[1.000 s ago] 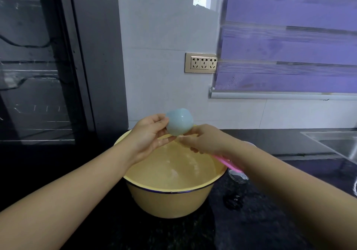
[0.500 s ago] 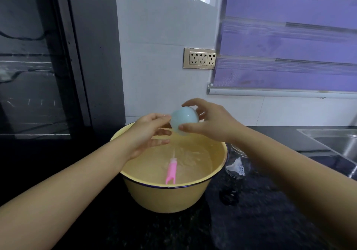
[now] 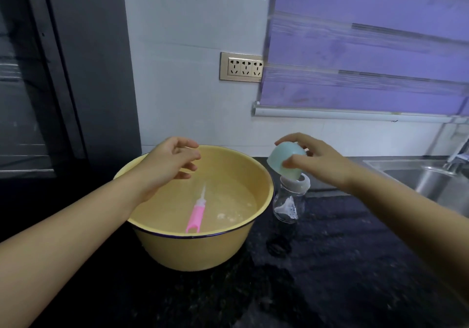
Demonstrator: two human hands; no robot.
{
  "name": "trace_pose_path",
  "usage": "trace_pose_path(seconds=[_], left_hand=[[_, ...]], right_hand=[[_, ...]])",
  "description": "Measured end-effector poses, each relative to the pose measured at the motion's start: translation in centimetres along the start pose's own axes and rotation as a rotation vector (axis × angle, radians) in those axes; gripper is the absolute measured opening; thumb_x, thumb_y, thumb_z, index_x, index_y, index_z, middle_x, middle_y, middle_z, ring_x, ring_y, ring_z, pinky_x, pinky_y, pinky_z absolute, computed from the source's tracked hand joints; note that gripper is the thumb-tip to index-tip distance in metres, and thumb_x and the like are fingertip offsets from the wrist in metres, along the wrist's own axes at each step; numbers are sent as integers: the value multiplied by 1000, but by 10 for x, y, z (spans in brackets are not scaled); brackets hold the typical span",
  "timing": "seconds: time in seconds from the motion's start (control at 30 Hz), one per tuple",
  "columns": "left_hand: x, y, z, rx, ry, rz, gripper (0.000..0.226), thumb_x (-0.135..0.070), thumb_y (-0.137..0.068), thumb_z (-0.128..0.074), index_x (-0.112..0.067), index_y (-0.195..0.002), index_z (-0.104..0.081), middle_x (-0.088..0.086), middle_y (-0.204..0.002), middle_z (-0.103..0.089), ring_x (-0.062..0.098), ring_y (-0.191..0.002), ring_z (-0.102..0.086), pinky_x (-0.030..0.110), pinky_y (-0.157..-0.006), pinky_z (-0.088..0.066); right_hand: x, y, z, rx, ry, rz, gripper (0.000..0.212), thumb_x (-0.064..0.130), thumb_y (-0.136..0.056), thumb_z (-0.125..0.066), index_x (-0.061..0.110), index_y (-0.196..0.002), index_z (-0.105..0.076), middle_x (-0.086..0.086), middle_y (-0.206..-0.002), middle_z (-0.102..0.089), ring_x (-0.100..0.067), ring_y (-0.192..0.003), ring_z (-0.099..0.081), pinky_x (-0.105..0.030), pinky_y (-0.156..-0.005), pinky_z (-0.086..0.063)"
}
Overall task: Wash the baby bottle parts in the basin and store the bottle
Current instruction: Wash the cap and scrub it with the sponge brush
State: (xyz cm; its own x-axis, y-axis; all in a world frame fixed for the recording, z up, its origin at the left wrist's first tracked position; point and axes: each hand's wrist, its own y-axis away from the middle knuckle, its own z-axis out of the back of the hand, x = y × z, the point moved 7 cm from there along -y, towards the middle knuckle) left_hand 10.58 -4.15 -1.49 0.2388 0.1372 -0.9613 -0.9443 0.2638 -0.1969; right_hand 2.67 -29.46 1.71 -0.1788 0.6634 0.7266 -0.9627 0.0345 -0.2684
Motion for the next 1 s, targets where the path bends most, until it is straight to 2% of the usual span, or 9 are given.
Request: trace_pose_path(seconds=[0.07, 0.17, 0.27, 0.43, 0.7, 0.77, 0.87, 0.93, 1.0], left_hand=[[1, 0, 0, 4, -11, 3, 19, -14, -92, -59, -15, -111, -58, 4, -100, -63, 11, -75, -60, 26, -70, -52], [2, 0, -1, 16, -35, 5, 19, -14, -91, -59, -14, -111, -58, 4, -101, -64, 12, -76, -60, 26, -68, -52], [2, 1, -1, 18, -59, 11, 20, -15, -91, -60, -14, -111, -59, 4, -102, -65, 12, -77, -61, 26, -69, -53], [2, 3, -3, 27, -97, 20, 16, -15, -92, -59, -14, -108, -60, 5, -103, -65, 14, -76, -61, 28, -69, -54], [2, 4, -4, 37, -102, 31, 19, -16, -91, -59, -13, -110, -59, 7, -107, -65, 14, -77, -60, 28, -69, -53], [2, 4, -4, 39, -101, 35, 20, -15, -91, -60, -12, -111, -59, 7, -108, -65, 14, -78, -60, 28, -69, -53], [2, 4, -5, 41, -93, 32, 21, -15, -91, -60, -12, -112, -59, 7, -108, -65, 14, -78, -60, 28, -69, -53], [2, 5, -5, 42, -94, 30, 21, -15, -92, -59, -11, -112, -58, 7, -108, -65, 14, -78, -60, 29, -70, -53], [1, 5, -5, 41, -98, 28, 21, -15, -91, -59, -11, -112, -59, 7, -108, -65, 15, -78, -60, 29, -71, -52]], right_hand=[[-13, 9, 0, 31, 40, 3, 41, 36, -64, -60, 34, -106, -60, 10, -101, -60, -4, -82, -56, -11, -62, -46], [-32, 23, -10, 91, 123, 32, 45, 45, -59, -63, 36, -103, -59, 8, -105, -60, -11, -96, -59, -26, -79, -52], [-45, 36, -31, 203, 333, 113, 55, 52, -58, -59, 40, -111, -55, 9, -116, -51, -11, -113, -49, -29, -95, -43], [-66, 52, -62, 372, 608, 115, 66, 50, -64, -60, 42, -127, -42, 11, -115, -47, -12, -106, -51, -30, -92, -44], [-75, 54, -66, 374, 644, 113, 66, 55, -72, -67, 40, -131, -42, 10, -118, -51, -8, -105, -51, -27, -92, -43], [-65, 51, -58, 308, 569, 134, 52, 54, -73, -67, 36, -120, -53, 12, -108, -55, -3, -94, -54, -26, -87, -46], [-46, 40, -34, 41, 463, 214, 21, 39, -77, -70, 25, -91, -64, 15, -81, -53, 1, -77, -52, -25, -70, -43], [-40, 31, -17, -149, 503, 229, 20, 31, -77, -71, 20, -91, -63, 14, -82, -49, 0, -78, -49, -23, -70, -35], [-39, 22, -7, -263, 633, 204, 36, 37, -75, -71, 20, -105, -61, 3, -96, -52, -13, -91, -51, -27, -75, -36]])
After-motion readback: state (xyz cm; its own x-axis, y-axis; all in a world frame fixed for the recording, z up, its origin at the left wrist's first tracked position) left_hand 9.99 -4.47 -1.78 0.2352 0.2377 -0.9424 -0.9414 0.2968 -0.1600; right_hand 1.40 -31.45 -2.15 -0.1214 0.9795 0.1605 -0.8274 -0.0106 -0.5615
